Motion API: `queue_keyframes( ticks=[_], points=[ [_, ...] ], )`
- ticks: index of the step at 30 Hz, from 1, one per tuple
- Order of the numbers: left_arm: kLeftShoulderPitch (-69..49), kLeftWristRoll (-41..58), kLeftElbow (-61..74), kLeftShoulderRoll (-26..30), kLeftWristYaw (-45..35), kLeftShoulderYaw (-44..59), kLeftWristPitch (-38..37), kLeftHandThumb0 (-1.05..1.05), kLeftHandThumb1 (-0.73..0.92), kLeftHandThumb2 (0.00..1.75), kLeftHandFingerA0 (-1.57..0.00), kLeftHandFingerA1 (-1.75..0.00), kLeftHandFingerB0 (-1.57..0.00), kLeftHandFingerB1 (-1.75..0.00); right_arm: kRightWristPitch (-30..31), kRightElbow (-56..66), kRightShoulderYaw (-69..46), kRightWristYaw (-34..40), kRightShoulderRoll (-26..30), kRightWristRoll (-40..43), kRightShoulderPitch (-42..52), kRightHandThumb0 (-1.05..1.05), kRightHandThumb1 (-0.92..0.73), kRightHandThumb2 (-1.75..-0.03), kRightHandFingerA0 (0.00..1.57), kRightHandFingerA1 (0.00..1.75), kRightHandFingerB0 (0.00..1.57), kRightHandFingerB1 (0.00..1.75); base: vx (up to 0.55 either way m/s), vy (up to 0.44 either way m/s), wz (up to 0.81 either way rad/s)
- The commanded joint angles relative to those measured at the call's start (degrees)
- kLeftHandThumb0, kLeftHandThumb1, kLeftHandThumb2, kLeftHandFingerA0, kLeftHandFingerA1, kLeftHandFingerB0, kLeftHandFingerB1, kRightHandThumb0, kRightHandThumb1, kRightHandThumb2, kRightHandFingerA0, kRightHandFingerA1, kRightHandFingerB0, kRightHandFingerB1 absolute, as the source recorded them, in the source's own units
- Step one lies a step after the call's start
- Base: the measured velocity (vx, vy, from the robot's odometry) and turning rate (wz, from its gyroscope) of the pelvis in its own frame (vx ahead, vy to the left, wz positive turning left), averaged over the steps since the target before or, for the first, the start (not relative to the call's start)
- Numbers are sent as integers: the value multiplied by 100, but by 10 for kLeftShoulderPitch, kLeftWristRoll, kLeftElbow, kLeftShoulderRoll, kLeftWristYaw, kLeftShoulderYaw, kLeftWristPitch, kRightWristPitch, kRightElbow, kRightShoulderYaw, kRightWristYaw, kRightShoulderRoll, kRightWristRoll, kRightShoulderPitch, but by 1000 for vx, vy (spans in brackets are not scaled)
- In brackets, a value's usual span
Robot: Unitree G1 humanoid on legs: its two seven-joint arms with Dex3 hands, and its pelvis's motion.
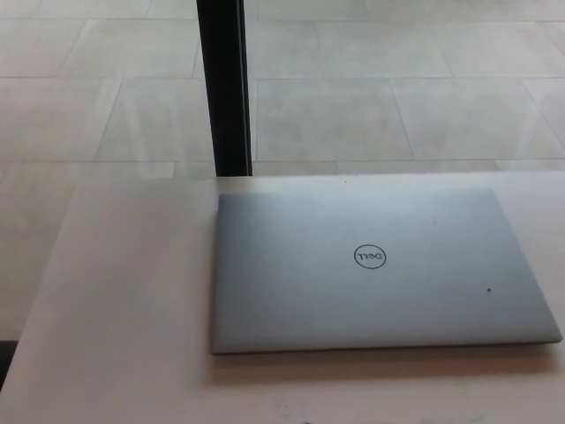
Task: The robot uses its right hand to push down on the lid of a laptop kept in the middle of the desk to close it
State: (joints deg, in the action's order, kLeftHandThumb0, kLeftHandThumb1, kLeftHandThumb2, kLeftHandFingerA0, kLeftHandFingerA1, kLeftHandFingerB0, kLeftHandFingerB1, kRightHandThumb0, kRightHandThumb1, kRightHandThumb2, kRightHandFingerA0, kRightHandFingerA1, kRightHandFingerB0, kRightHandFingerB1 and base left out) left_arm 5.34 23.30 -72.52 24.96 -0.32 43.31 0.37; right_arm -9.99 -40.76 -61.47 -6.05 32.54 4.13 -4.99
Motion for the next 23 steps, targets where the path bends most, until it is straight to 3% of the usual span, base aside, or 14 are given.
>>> queue_keyframes(
  ticks=[1, 2, 3, 4, 5, 9, 10, 11, 12, 17, 18, 19, 20, 23],
  points=[
    [-5, 6, -5, 17, -2, -4, 1, -87, 92, 75, -50, -67, -43, -47, 188, -25, -146, 134, -98, 228, -27, -97, -92, -77, 72, 147, 20, 111, 0, 0, 0],
    [-5, 8, -5, 17, -2, -3, 2, -87, 92, 75, -50, -67, -43, -47, 192, -21, -148, 131, -101, 230, -27, -97, -92, -77, 72, 147, 20, 111, 0, 0, 0],
    [-3, 6, -5, 16, 8, -3, -2, -80, 74, 114, -51, -70, -43, -58, 194, -16, -150, 137, -106, 231, -29, -96, -92, -75, 77, 148, 25, 111, 0, 0, 0],
    [-3, 6, -6, 16, 9, -2, -2, -80, 74, 114, -51, -70, -43, -58, 197, -12, -152, 138, -108, 230, -30, -96, -92, -75, 77, 148, 25, 111, 0, 0, 0],
    [-4, 8, -5, 16, 4, -2, -2, -85, 92, 74, -52, -65, -45, -48, 196, -21, -154, 133, -104, 229, -31, -95, -92, -76, 76, 150, 29, 114, 0, 0, 0],
    [-6, 6, -4, 16, 2, -3, -3, -92, 77, 94, -52, -69, -42, -53, 211, 1, -150, 119, -113, 225, -22, -92, -92, -79, 72, 149, 26, 116, 0, 0, 0],
    [-4, 7, -5, 17, 3, -2, -2, -86, 92, 74, -55, -68, -46, -48, 214, 3, -150, 119, -114, 226, -21, -89, -92, -78, 77, 147, 25, 112, 0, 0, 0],
    [-2, 9, -5, 17, 6, 0, 0, -86, 92, 75, -53, -67, -44, -47, 218, 6, -152, 122, -116, 228, -21, -96, -75, -104, 87, 138, 37, 95, 0, 0, 0],
    [-3, 9, -4, 17, 5, 0, -2, -86, 92, 75, -53, -69, -44, -48, 218, 6, -152, 117, -117, 230, -19, -89, -92, -79, 64, 147, 22, 114, 0, 0, 0],
    [-4, 10, 0, 19, 3, -1, 4, -85, 92, 76, -51, -68, -44, -49, 233, 24, -150, 132, -124, 235, -16, -91, -92, -76, 67, 150, 30, 115, 0, 0, 0],
    [-4, 8, 1, 20, 5, -3, 6, -84, 92, 75, -52, -67, -44, -49, 233, 24, -149, 133, -124, 236, -16, -87, -76, -124, 80, 124, 42, 94, 0, 0, 0],
    [-5, 7, 1, 20, 4, -4, 6, -90, 79, 93, -50, -68, -41, -52, 234, 27, -147, 130, -125, 236, -14, -90, -77, -123, 76, 124, 45, 97, 0, 0, 0],
    [-3, 5, 1, 22, 3, -6, 5, -86, 92, 76, -52, -64, -44, -46, 233, 26, -142, 135, -127, 236, -18, -89, -92, -77, 67, 154, 29, 121, 0, 0, 0],
    [0, 6, 2, 23, 8, -5, -2, -84, 92, 74, -52, -63, -44, -48, 228, 13, -135, 144, -124, 237, -28, -89, -92, -77, 70, 156, 28, 120, 0, 0, 0]
  ],
)
